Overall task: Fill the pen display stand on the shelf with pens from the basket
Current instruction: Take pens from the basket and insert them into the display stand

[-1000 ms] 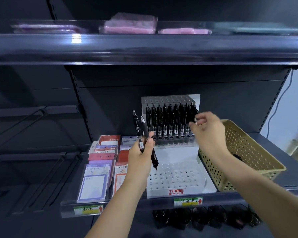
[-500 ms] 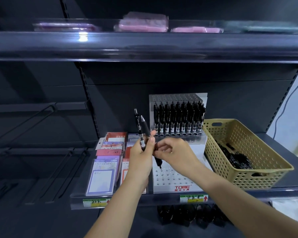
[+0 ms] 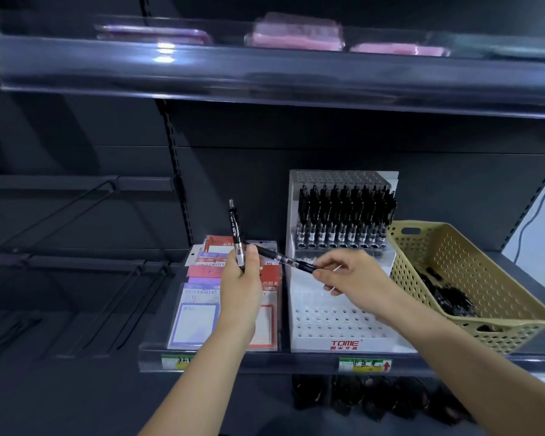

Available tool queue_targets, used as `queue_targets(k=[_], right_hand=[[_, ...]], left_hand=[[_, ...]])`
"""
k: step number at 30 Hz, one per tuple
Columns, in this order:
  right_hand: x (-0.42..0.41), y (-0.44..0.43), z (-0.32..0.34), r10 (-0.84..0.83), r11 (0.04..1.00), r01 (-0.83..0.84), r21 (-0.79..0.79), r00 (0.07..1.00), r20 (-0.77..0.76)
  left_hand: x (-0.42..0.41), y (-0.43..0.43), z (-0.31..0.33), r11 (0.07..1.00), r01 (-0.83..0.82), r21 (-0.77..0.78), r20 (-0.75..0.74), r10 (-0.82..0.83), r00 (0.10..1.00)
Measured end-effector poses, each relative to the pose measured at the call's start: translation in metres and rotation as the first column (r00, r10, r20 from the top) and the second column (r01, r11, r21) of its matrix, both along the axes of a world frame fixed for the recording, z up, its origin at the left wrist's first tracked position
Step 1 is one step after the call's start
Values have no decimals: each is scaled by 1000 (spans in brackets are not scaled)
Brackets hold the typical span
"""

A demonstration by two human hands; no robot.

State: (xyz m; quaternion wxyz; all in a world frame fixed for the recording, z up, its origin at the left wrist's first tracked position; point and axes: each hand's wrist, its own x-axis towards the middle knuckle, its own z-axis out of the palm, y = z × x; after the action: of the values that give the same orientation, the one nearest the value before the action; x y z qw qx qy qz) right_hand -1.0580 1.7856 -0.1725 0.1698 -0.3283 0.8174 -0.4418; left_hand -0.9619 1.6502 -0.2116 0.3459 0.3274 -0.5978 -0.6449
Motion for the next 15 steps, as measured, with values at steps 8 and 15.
queue_targets(k=[8,15], right_hand=[[-21,7,19,-74,941,175,-291,942,327],[-7,-11,19,-44,885,264,-383,867,496]], left_hand=[[13,3,-5,984,168,-65,32,-166,986],[13,11,-10,977,188,-103,18,-187,982]])
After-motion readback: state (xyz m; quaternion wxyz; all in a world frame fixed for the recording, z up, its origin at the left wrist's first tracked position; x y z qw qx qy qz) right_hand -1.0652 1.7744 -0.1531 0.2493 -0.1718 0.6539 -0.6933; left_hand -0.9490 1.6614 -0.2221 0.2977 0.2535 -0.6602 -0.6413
